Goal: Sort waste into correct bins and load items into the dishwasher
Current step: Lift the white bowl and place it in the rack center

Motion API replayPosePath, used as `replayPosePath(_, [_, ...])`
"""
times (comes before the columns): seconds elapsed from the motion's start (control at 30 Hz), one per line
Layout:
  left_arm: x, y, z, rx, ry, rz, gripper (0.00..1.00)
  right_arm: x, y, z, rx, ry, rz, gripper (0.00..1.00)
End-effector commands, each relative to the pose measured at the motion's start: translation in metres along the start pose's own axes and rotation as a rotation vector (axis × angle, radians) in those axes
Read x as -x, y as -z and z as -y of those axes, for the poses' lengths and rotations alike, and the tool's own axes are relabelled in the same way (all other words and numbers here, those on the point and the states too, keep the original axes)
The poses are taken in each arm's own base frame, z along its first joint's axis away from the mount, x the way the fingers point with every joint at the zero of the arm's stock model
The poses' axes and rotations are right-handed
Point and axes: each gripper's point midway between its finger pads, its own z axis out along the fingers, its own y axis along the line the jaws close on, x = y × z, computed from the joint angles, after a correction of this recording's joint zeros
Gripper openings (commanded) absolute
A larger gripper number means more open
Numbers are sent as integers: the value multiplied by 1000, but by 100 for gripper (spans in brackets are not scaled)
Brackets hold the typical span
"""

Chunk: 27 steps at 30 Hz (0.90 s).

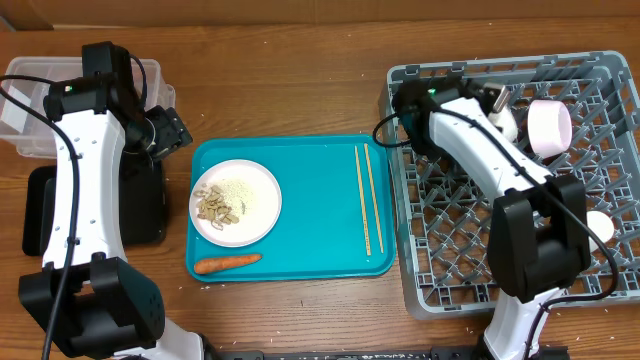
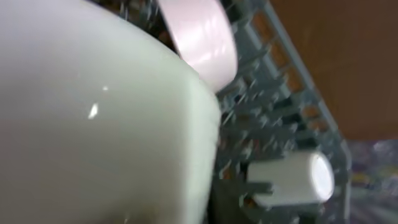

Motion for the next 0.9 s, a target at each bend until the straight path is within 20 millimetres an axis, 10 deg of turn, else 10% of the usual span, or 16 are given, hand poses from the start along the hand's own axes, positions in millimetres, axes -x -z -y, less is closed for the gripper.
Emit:
replayPosePath(0.0, [2, 5, 2, -15, -24, 10, 82, -30, 3, -20, 107, 6, -163, 30])
replayPosePath(0.23, [4, 5, 2, -18, -24, 16, 82, -44, 13, -21, 167, 3, -261, 66])
replayPosePath(0.5, [3, 5, 2, -16, -24, 13, 82, 17, 71, 26, 373, -218, -151, 100])
replayPosePath(0.7, [3, 5, 2, -17, -25, 13, 83, 53, 139, 32, 770, -71, -27, 100])
replayPosePath(0.87, [3, 5, 2, -17, -25, 12, 83, 31, 201, -1, 1183, 153, -79, 100])
